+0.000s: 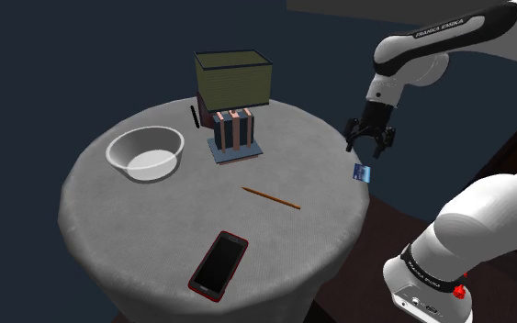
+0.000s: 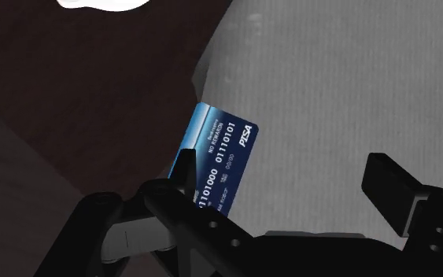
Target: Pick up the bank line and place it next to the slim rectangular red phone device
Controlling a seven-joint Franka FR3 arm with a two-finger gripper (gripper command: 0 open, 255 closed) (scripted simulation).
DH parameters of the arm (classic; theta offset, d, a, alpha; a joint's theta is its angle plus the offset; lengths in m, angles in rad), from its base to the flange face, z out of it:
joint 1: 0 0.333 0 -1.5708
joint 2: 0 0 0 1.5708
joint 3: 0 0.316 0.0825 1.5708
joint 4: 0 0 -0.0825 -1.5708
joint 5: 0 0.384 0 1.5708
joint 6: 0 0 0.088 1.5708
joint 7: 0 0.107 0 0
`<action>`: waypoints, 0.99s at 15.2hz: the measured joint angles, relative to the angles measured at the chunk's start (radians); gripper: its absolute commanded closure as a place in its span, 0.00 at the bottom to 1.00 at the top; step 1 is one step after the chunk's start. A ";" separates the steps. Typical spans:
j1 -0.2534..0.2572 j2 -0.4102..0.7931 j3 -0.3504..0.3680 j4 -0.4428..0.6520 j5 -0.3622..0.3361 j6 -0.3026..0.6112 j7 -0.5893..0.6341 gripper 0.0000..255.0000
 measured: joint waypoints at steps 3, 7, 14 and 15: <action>-0.032 0.043 -0.036 -0.038 0.004 0.007 0.014 0.00; -0.035 0.059 -0.039 -0.090 0.015 0.055 0.015 0.00; -0.027 0.065 -0.033 -0.145 0.029 0.116 0.011 0.00; -0.027 0.065 -0.033 -0.145 0.029 0.117 0.011 0.00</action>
